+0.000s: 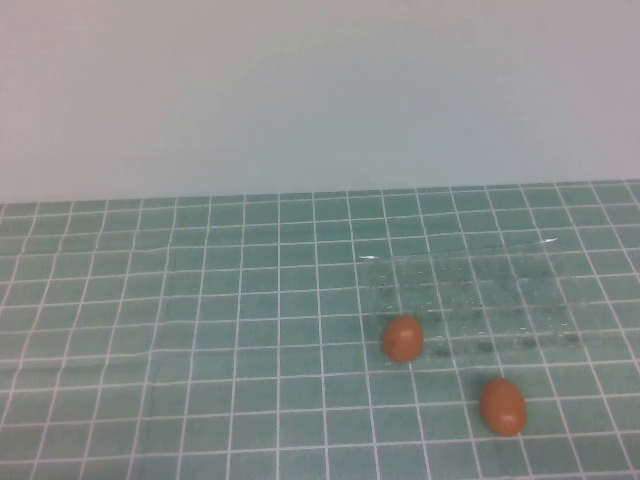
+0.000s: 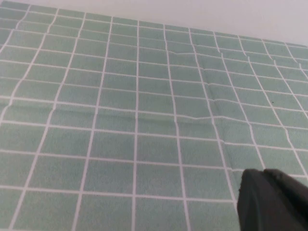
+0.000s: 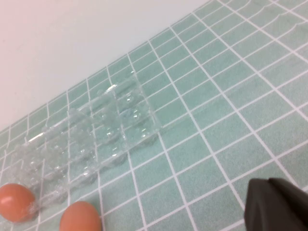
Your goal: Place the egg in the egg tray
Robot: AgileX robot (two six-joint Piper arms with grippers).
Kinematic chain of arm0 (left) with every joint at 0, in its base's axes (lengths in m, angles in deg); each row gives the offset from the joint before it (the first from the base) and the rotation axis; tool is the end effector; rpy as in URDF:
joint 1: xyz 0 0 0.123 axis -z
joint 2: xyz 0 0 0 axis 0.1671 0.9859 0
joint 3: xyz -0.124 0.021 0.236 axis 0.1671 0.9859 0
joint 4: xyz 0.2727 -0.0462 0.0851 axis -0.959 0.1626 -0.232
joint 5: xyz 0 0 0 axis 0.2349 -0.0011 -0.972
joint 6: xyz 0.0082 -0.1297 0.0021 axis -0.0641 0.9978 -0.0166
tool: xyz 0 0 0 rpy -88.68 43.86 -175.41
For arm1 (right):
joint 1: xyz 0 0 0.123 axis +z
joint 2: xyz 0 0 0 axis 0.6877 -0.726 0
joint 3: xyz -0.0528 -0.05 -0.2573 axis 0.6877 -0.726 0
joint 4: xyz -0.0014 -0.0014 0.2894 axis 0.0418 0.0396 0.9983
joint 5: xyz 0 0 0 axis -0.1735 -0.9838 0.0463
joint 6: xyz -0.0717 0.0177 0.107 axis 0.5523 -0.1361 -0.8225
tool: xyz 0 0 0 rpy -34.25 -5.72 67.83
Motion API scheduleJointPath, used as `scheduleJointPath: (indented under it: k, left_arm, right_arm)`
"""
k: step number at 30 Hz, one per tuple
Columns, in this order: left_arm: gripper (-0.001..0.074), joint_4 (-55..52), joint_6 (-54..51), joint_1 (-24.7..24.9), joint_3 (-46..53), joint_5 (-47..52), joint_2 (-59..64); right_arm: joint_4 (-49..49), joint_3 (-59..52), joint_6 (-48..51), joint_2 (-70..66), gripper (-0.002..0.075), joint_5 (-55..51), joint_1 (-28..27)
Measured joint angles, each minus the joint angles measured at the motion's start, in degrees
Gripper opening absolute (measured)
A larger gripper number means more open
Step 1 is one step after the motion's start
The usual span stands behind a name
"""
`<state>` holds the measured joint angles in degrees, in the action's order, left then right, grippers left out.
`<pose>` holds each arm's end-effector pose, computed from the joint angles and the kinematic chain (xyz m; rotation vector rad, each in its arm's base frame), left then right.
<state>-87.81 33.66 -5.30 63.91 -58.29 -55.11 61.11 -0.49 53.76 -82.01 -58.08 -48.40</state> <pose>0.1465 -0.0110 0.1652 0.0154 1.8151 -0.0949 0.1458 -0.0063 0.1605 0.5106 1.8126 0.3291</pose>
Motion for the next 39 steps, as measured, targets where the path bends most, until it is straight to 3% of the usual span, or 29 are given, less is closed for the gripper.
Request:
scheduleJointPath:
  k: [33,39]
  left_arm:
    - [-0.0001,0.0,0.0,0.0,0.0,0.0,0.0]
    - [-0.0001,0.0,0.0,0.0,0.0,0.0,0.0]
  right_arm:
    - [0.0,0.0,0.7,0.0,-0.0001,0.3,0.0]
    - [-2.6,-0.4,2.6,0.0,-0.0001,16.7,0.0]
